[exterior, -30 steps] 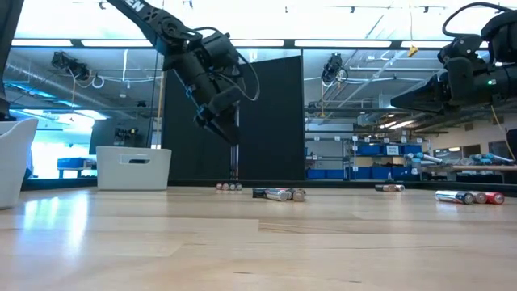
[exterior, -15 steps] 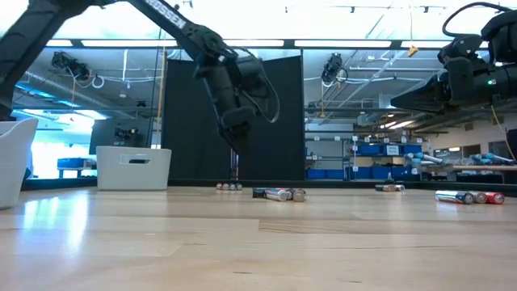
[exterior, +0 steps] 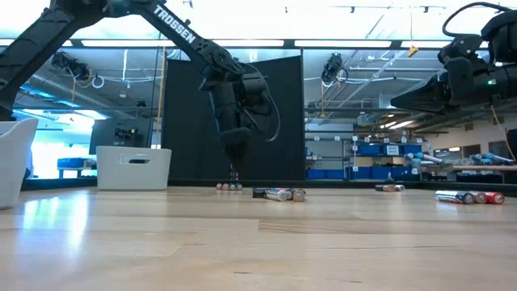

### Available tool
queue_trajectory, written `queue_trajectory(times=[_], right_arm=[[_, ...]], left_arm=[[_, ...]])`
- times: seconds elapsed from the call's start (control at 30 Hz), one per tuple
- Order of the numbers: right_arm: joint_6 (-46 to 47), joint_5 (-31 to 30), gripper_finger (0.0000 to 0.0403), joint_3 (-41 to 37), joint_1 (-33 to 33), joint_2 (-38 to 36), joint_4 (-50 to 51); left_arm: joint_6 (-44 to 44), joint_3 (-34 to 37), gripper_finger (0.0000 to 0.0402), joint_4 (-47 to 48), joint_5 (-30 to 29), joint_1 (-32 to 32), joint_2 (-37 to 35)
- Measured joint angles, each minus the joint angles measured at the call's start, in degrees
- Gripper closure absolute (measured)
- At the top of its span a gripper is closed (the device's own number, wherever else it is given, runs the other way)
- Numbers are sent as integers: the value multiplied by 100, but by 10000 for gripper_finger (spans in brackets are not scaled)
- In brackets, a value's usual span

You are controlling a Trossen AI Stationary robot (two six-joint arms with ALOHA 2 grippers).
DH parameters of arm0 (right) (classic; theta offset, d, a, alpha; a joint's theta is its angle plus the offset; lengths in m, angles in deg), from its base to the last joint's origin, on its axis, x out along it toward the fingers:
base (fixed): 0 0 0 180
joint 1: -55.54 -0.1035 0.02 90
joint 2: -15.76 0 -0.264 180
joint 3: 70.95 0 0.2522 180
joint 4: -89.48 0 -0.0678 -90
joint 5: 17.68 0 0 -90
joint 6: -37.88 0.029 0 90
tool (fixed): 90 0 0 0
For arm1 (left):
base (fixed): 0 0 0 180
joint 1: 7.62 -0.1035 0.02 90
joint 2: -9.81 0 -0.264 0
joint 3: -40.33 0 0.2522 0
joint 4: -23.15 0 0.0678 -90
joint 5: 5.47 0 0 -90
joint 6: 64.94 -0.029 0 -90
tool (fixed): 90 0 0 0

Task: Sort batteries
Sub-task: Put the silver battery into the top left gray bin

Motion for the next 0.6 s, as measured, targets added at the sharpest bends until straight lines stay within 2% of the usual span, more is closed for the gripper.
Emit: queue_trajectory(times=[0.6], right_arm=[[0,-11,364,0,0,-2,-1]], left_arm=[[-22,27,139,-102,192,-200,98]])
